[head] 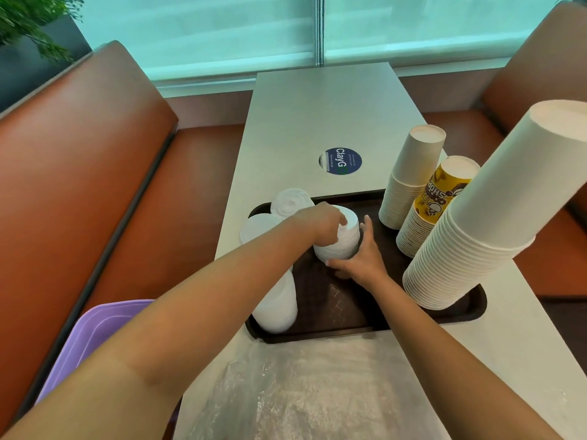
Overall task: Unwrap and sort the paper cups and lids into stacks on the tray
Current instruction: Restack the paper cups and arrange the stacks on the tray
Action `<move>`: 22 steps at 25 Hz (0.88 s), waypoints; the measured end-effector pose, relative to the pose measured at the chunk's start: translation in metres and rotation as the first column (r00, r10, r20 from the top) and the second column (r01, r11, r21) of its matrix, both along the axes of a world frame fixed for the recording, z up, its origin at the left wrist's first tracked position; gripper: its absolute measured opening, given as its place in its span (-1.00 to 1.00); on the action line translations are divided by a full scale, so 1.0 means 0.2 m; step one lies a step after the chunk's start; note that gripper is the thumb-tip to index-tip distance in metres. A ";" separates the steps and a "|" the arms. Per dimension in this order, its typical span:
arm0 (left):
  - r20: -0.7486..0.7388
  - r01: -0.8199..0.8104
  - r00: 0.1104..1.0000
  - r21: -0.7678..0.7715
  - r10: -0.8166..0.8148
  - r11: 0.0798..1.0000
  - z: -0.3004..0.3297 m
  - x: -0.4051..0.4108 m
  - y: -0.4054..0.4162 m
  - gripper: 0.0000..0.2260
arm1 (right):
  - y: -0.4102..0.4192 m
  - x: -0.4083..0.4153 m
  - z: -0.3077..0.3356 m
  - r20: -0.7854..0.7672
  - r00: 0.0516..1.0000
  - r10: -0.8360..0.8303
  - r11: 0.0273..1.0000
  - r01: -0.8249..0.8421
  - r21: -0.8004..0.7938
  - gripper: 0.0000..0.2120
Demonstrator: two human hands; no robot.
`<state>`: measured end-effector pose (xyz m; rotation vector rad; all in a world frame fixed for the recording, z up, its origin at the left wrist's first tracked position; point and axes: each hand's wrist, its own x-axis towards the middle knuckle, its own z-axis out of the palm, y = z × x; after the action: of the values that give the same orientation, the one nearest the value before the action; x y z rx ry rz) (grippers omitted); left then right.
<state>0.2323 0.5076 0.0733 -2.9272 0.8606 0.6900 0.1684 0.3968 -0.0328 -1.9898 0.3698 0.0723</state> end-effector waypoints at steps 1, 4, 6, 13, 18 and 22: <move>-0.004 -0.002 1.000 -0.005 0.002 1.000 0.00 0.00 0.00 -0.58 | 0.00 0.02 -0.01 -0.017 1.000 0.004 1.000 -0.005 -0.024 0.21; -0.005 0.019 1.000 -0.023 -0.019 1.000 0.00 0.01 0.01 -0.66 | 0.01 0.06 -0.04 0.000 1.000 0.026 0.991 -0.025 -0.128 0.10; -0.007 0.023 1.000 -0.040 -0.023 0.999 0.00 0.01 0.02 -0.71 | 0.01 0.05 -0.04 0.024 1.000 0.018 0.988 -0.014 -0.152 0.03; 0.000 0.001 1.000 -0.051 -0.001 0.999 -0.01 -0.03 0.01 -0.46 | -0.02 -0.08 -0.02 0.056 0.994 0.095 0.986 -0.086 -0.143 -0.02; -0.046 0.079 0.996 0.102 -0.075 0.992 0.01 -0.05 0.00 -0.28 | -0.01 -0.12 -0.04 0.026 0.983 0.179 0.959 -0.169 -0.228 0.00; -0.098 0.082 0.993 0.161 -0.067 0.983 0.01 -0.06 0.01 -0.33 | 0.03 -0.12 -0.06 -0.008 0.976 0.219 0.915 -0.208 -0.346 0.00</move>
<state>0.2211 0.5101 0.0759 -2.7219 0.8694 0.8523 0.1445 0.4031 -0.0448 -2.3724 0.1481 0.1212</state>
